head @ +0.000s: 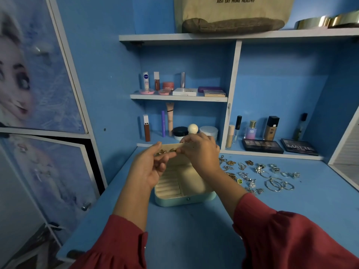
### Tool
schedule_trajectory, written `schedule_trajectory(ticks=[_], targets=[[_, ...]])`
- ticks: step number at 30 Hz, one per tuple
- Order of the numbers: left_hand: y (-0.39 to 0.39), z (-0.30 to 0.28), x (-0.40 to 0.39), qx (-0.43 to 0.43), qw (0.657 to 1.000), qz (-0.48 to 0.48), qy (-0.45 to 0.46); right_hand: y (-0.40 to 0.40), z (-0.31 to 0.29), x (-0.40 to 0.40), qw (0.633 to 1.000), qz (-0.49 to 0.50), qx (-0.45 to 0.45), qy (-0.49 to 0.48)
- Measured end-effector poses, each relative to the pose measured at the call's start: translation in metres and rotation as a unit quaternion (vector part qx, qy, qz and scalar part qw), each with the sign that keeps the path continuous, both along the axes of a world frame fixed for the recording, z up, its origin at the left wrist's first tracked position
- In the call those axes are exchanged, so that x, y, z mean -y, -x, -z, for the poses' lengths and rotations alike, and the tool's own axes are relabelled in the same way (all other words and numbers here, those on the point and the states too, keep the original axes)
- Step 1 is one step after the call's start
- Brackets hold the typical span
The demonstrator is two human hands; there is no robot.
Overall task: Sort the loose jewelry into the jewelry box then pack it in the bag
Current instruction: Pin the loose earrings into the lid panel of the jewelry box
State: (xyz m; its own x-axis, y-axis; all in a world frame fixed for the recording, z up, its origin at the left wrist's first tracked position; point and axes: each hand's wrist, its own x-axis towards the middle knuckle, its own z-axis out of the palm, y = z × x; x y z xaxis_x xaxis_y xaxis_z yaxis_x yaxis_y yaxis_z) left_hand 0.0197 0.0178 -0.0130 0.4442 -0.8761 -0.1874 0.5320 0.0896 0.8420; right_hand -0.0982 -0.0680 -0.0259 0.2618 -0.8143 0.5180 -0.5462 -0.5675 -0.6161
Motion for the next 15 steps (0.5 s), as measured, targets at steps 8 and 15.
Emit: schedule_trajectory(ticks=[8, 15], targets=[[0.010, 0.000, -0.006, 0.019, 0.999, -0.017, -0.045, 0.012, 0.012, -0.012, 1.000, -0.018, 0.007, 0.021], [0.011, 0.011, -0.012, 0.059, 0.993, 0.010, -0.099, 0.047, 0.019, -0.017, 0.982, -0.185, 0.022, -0.026]])
